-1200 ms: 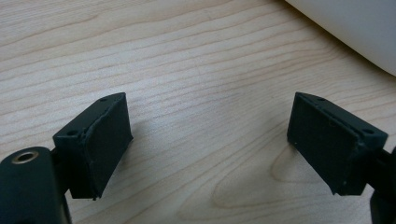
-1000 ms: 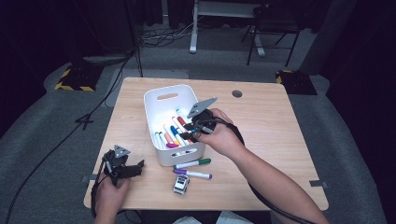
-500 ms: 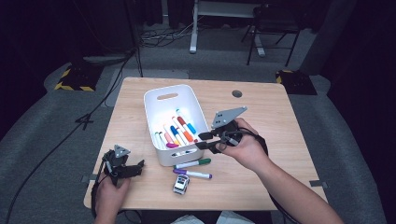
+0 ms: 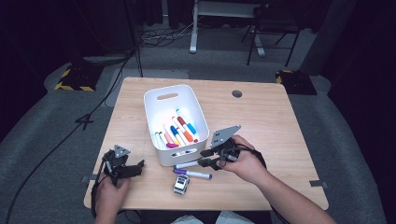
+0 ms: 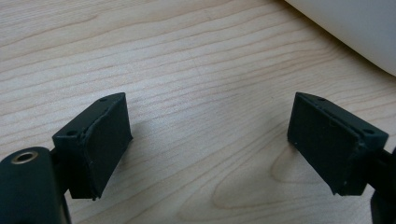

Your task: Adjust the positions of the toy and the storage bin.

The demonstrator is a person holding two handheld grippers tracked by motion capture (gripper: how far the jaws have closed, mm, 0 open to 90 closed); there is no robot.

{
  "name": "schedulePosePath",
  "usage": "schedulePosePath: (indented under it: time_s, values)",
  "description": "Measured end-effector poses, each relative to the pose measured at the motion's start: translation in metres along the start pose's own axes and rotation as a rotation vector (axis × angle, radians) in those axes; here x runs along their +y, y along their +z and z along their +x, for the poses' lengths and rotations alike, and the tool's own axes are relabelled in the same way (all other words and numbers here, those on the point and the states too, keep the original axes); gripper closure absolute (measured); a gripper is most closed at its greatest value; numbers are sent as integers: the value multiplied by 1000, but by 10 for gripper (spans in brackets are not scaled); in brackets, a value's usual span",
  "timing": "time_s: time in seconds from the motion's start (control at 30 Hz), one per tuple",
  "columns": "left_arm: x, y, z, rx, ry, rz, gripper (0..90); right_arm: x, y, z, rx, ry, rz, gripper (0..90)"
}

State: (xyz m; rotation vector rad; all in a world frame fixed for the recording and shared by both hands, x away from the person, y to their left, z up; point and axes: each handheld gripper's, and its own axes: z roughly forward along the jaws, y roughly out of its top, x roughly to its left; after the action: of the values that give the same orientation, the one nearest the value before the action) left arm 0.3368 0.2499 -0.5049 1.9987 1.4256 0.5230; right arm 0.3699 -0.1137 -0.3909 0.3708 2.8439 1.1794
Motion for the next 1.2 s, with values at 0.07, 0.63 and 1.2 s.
schedulePosePath:
  time_s: [0.07,0.63,1.2]
  values:
    - [0,0,0,0,0,0,137,-6,9,-1,-1,-1,14,613]
    - [0,0,0,0,0,0,137,-33,73,-1,14,-9,119,643]
    - [0,0,0,0,0,-1,137,-42,84,5,-4,-54,192,769]
